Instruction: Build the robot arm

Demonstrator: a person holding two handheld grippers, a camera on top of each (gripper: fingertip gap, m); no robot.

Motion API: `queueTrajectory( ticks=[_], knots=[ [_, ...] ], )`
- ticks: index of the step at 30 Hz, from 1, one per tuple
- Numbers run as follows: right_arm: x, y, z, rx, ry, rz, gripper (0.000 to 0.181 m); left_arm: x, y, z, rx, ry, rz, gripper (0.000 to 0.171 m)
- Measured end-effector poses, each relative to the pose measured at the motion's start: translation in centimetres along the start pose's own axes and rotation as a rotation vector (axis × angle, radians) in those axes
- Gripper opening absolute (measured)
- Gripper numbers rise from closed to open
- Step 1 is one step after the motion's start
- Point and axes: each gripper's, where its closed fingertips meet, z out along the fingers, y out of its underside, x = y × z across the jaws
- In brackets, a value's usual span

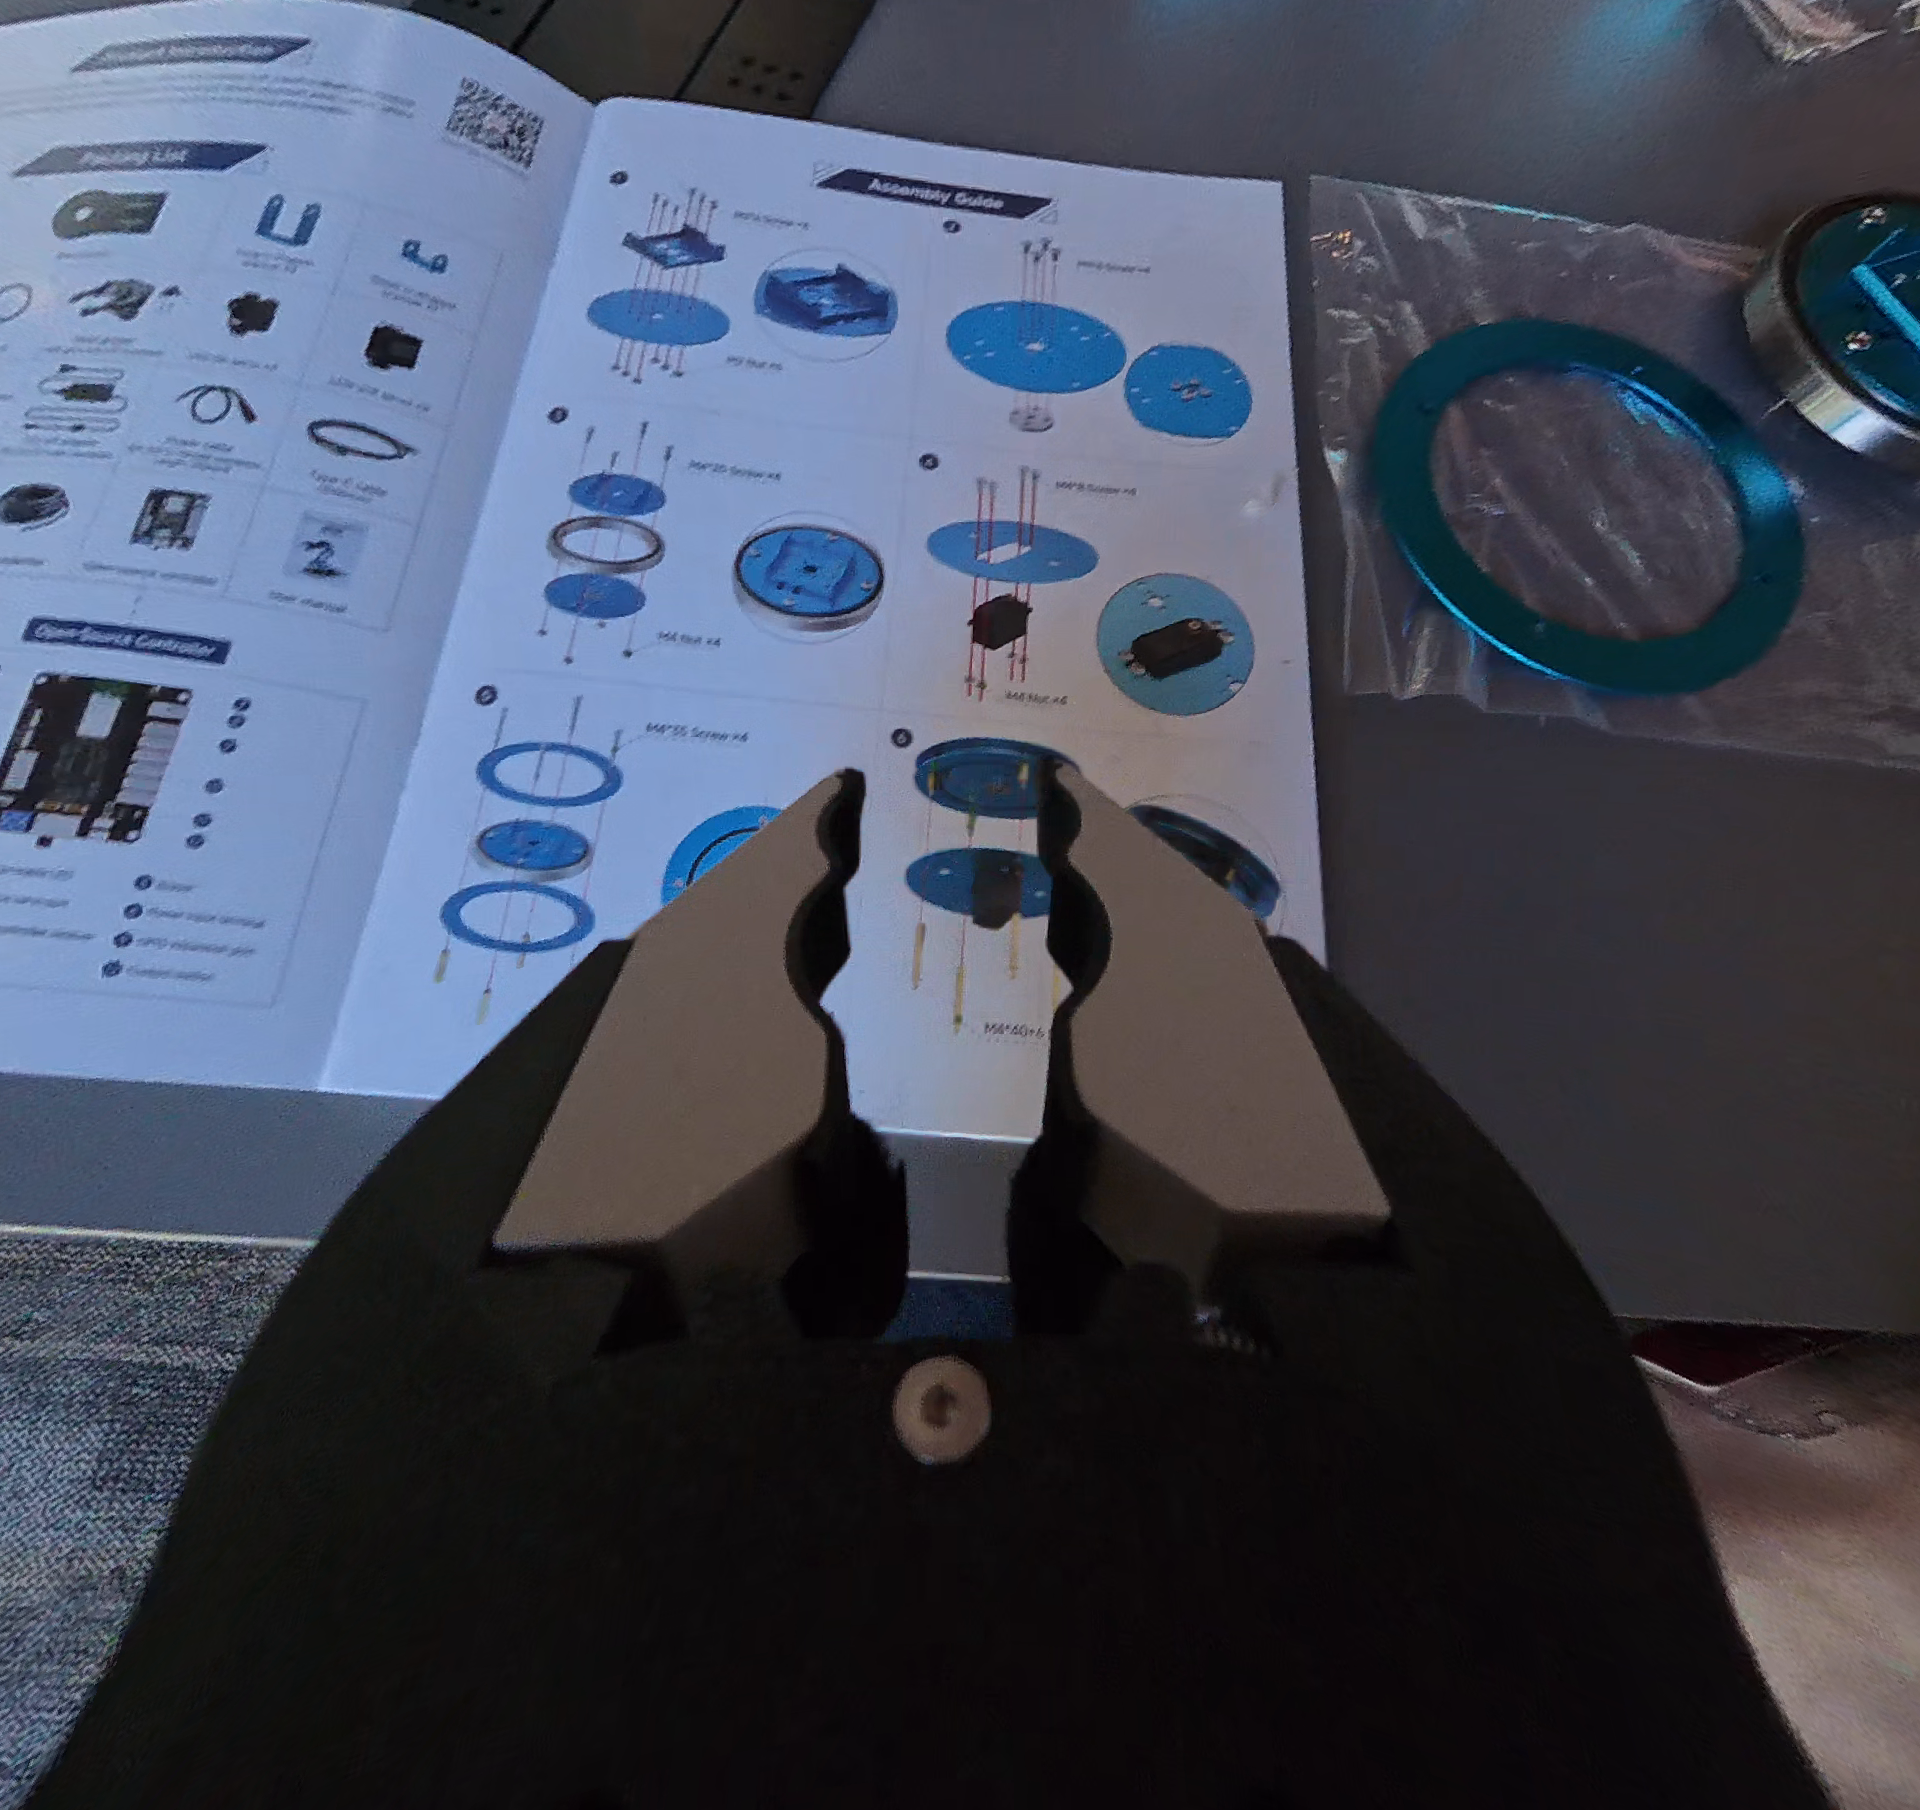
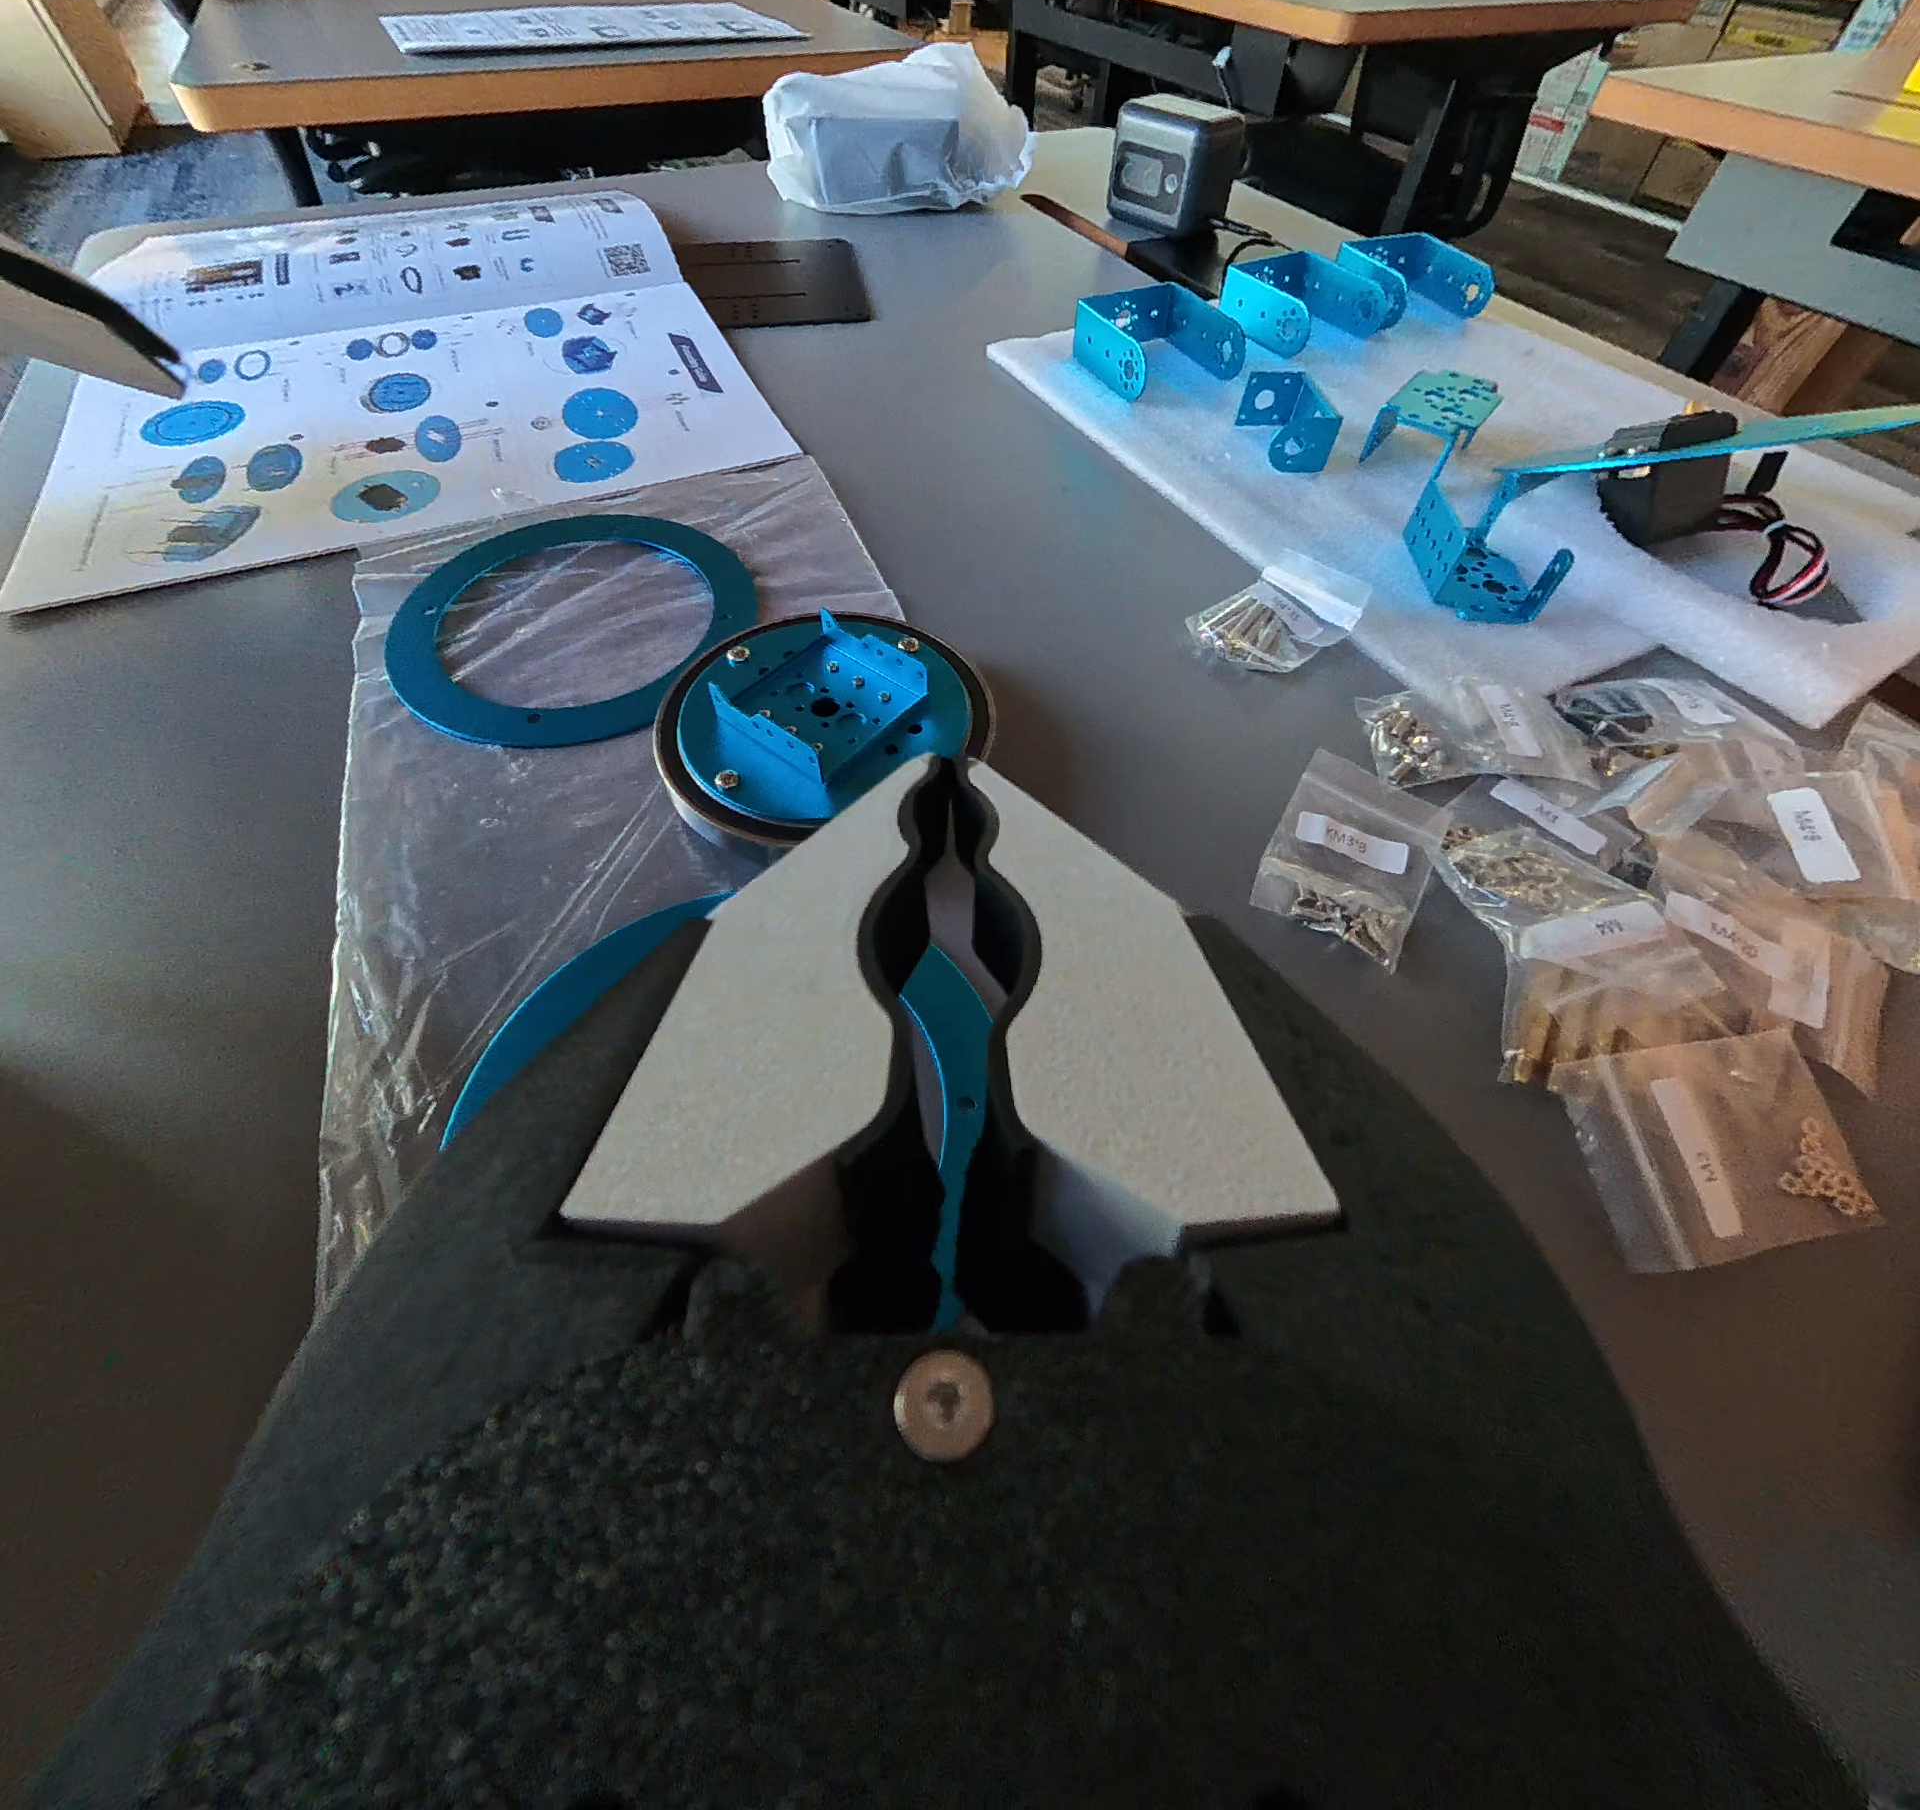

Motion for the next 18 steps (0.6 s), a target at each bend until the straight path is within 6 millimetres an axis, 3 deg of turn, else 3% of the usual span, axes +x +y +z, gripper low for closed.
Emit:
queueTrajectory(
  ticks=[7, 12, 18],
  knots=[
    [-0.6, -0.1, -0.4, 0.0, 0.051, 0.05, 0.002, -2.9, 1.8, -1.1, -0.016, -0.027, -0.019, 0.033],
    [0.0, -0.2, -2.3, 0.023, 0.212, 0.069, 0.009, -4.9, 2.8, -1.8, -0.015, -0.036, -0.026, 0.033],
    [0.1, 0.1, -4.1, 0.074, 0.291, 0.159, 0.008, -5.0, 4.3, -3.2, -0.036, 0.016, -0.043, 0.034]
  ],
)
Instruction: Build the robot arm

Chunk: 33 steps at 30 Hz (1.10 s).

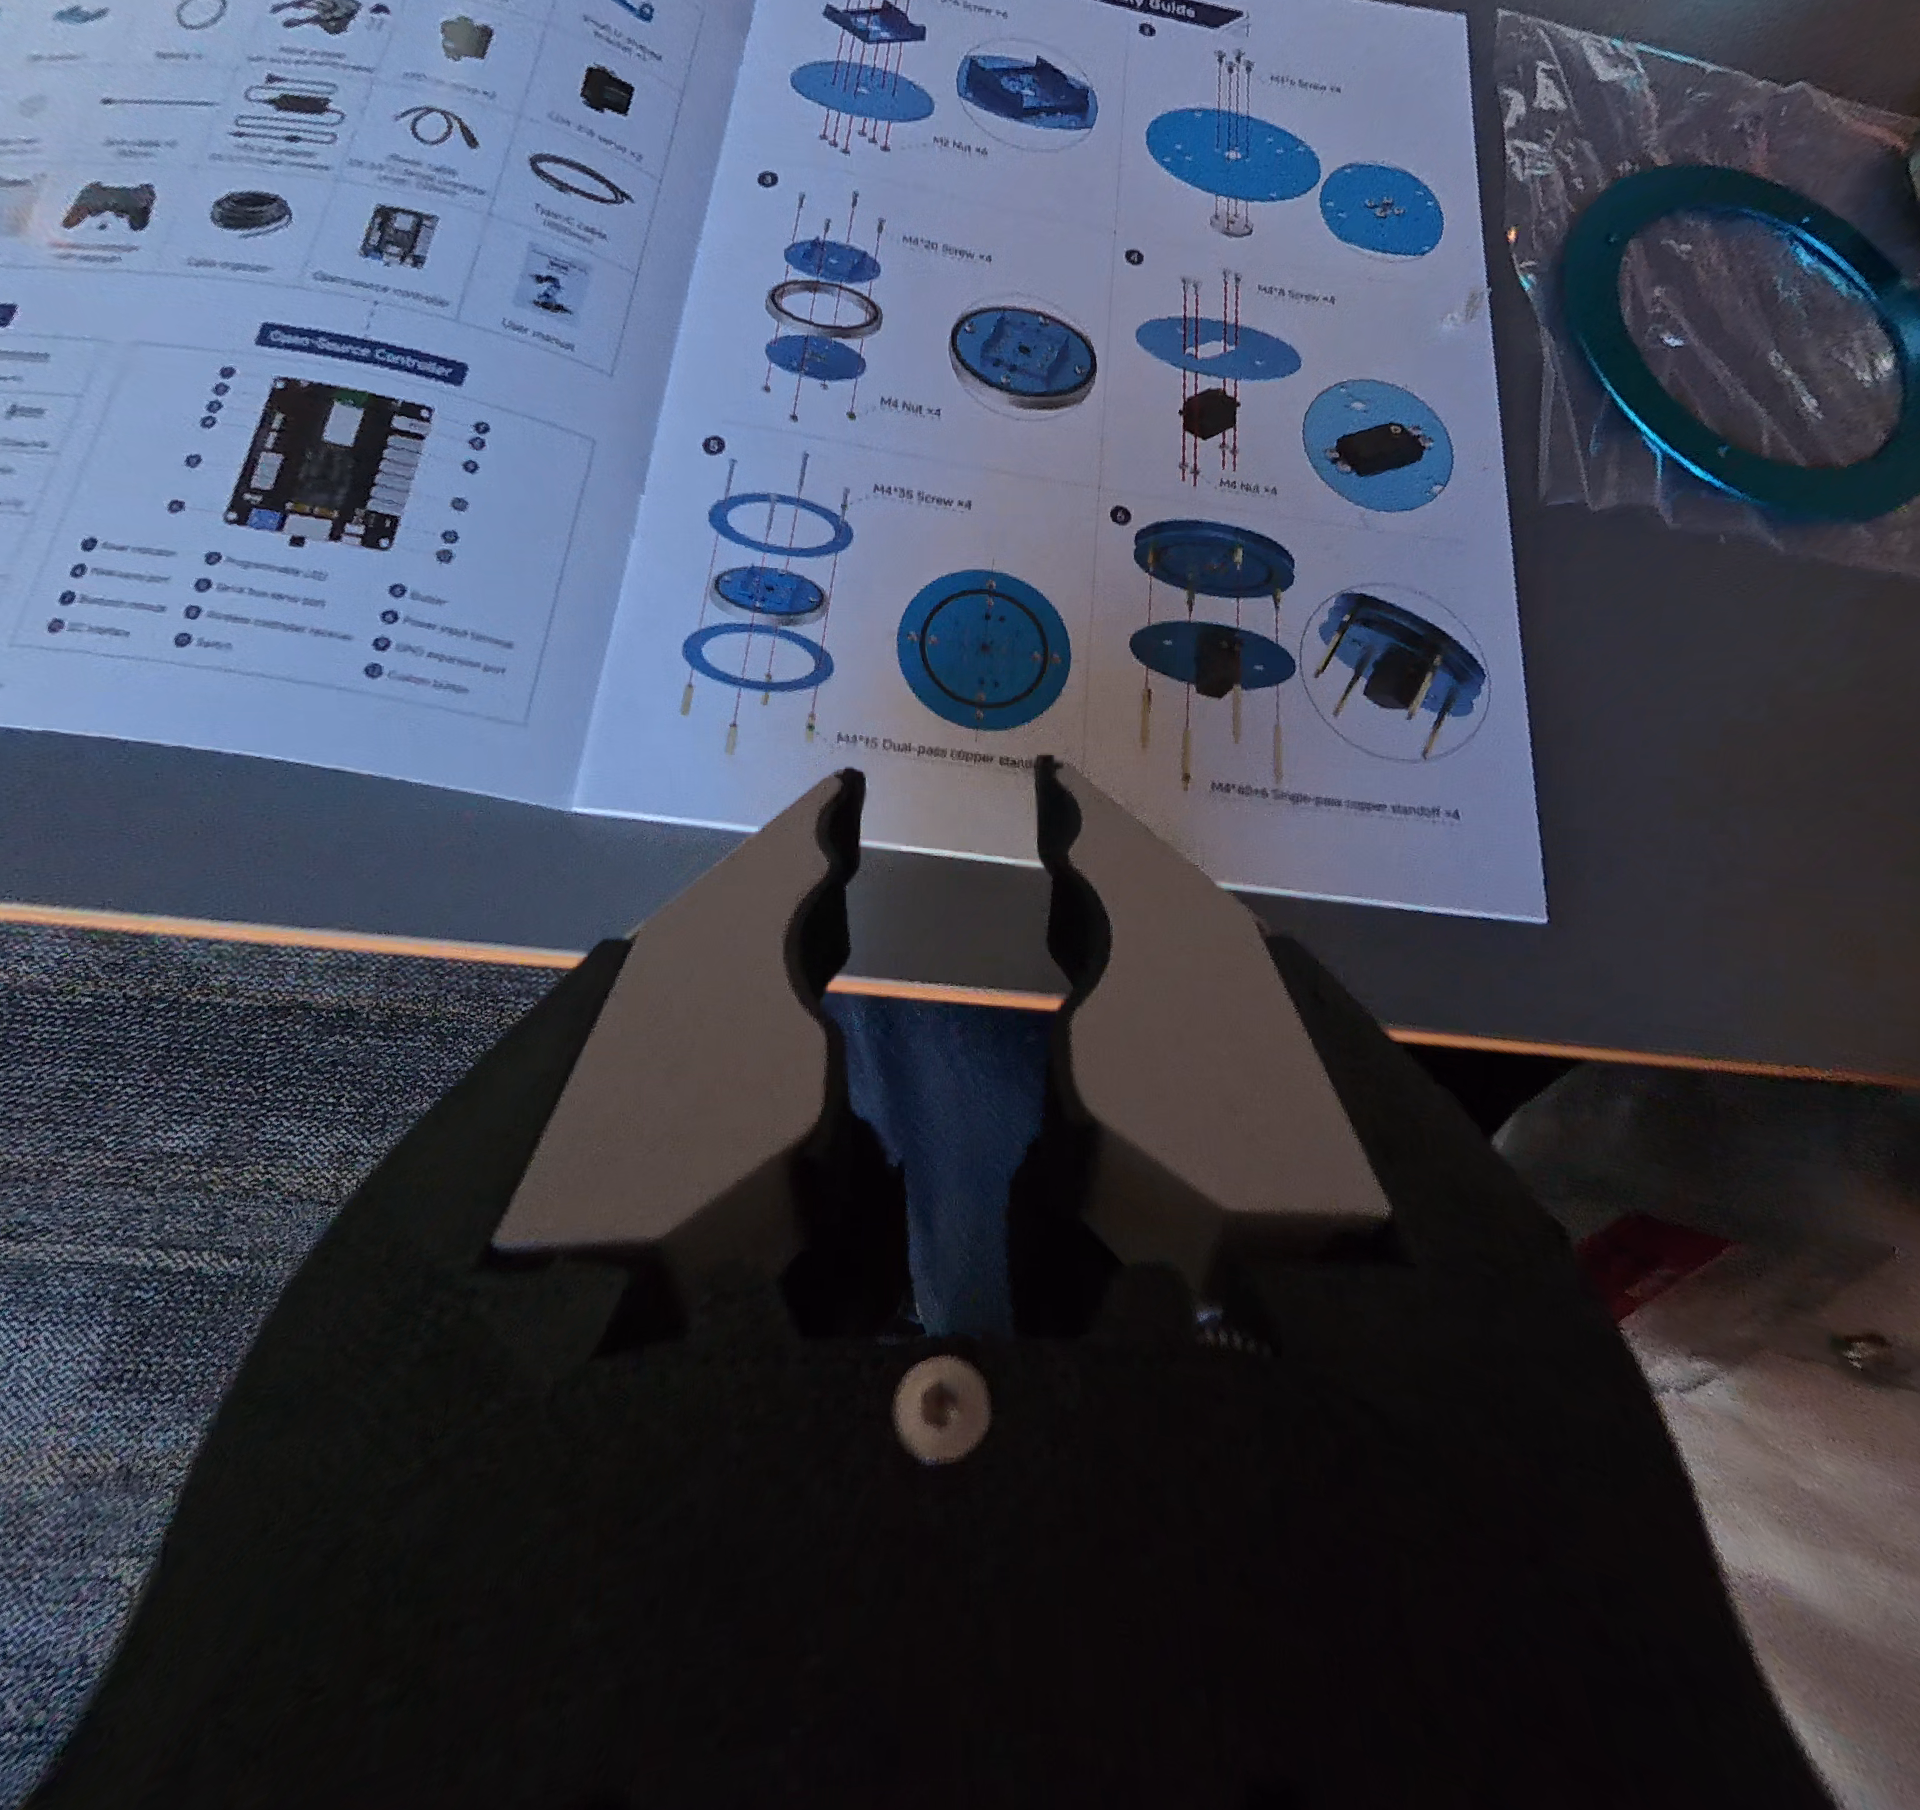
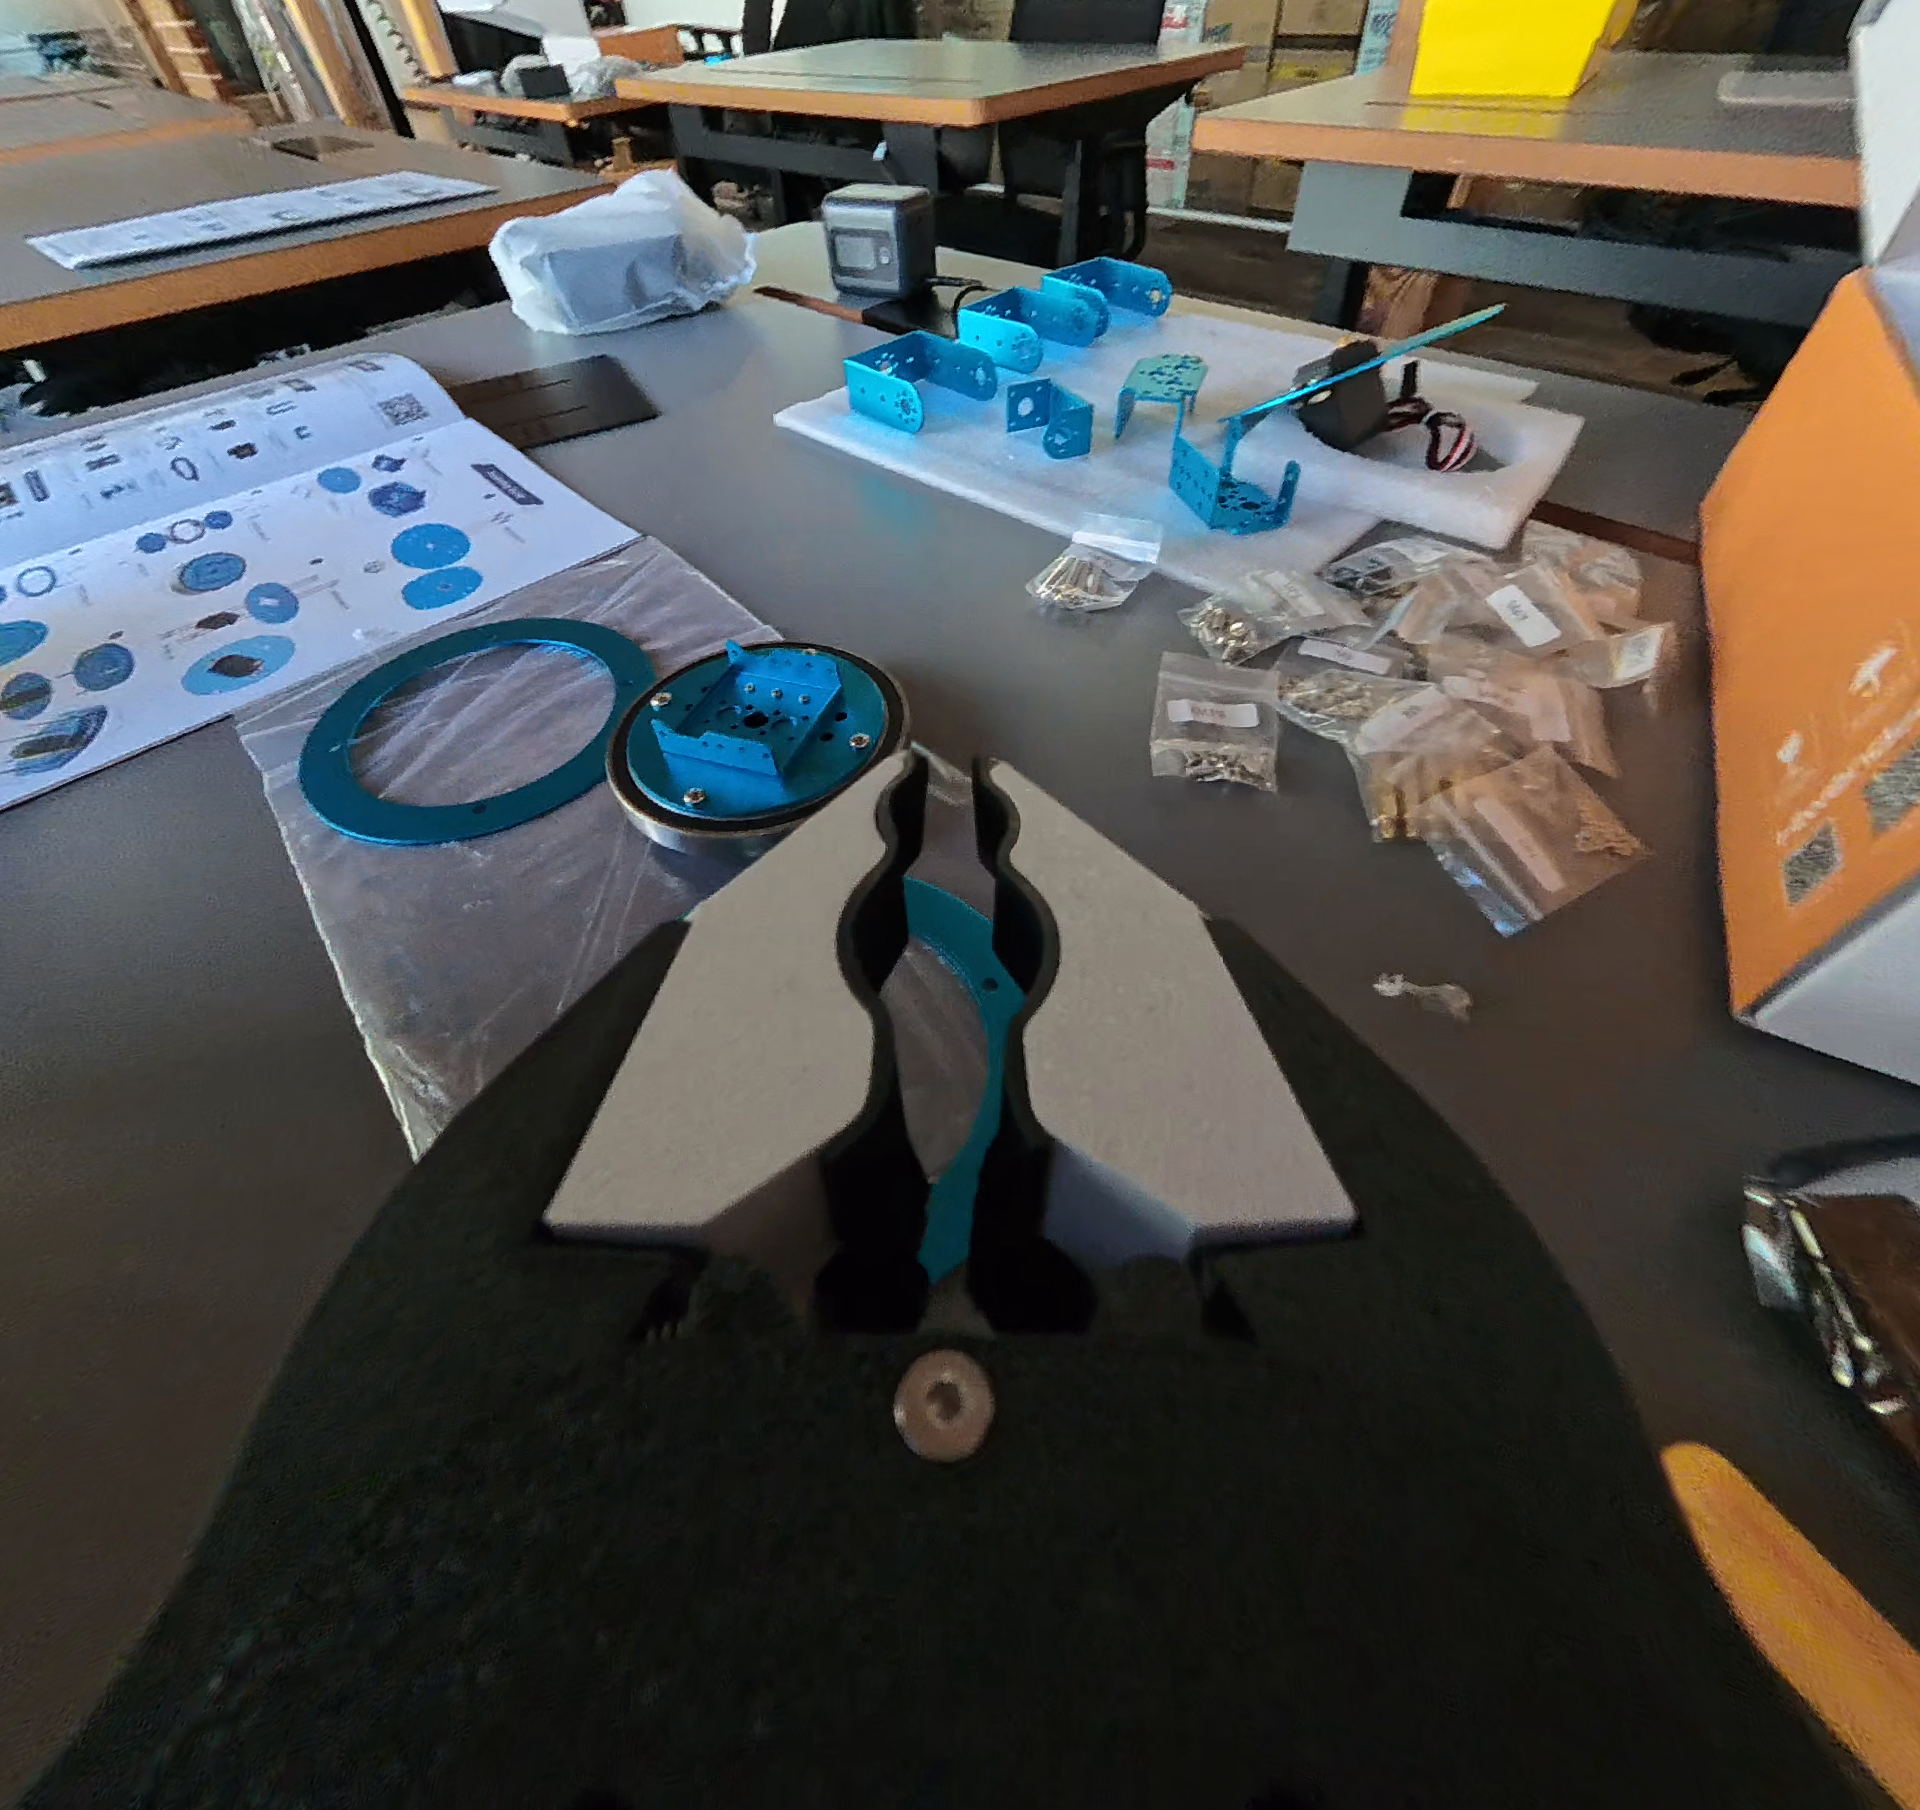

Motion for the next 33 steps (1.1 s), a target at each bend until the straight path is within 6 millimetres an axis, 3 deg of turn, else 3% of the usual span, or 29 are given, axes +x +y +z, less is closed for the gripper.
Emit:
queueTrajectory(
  ticks=[6, 13, 20, 28, 33],
  knots=[
    [0.8, 0.1, 0.0, -0.006, 0.039, -0.004, 0.005, -0.1, 2.7, -2.3, -0.049, 0.011, 0.024, 0.034],
    [0.7, 0.8, 0.1, -0.042, 0.086, -0.055, 0.005, -1.6, 3.2, -2.9, -0.07, 0.015, 0.044, 0.034],
    [1.3, 1.0, 0.1, -0.049, 0.104, -0.031, 0.006, -2.8, 2.7, -2.6, -0.081, -0.014, 0.125, 0.034],
    [1.2, 1.4, 0.6, -0.078, 0.103, -0.061, 0.011, -1.3, 1.2, -1.5, -0.052, 0.059, 0.101, 0.034],
    [1.4, 1.1, 0.3, -0.052, 0.106, -0.035, 0.013, -0.5, -0.9, -0.6, -0.049, 0.061, 0.135, 0.034]
  ],
)
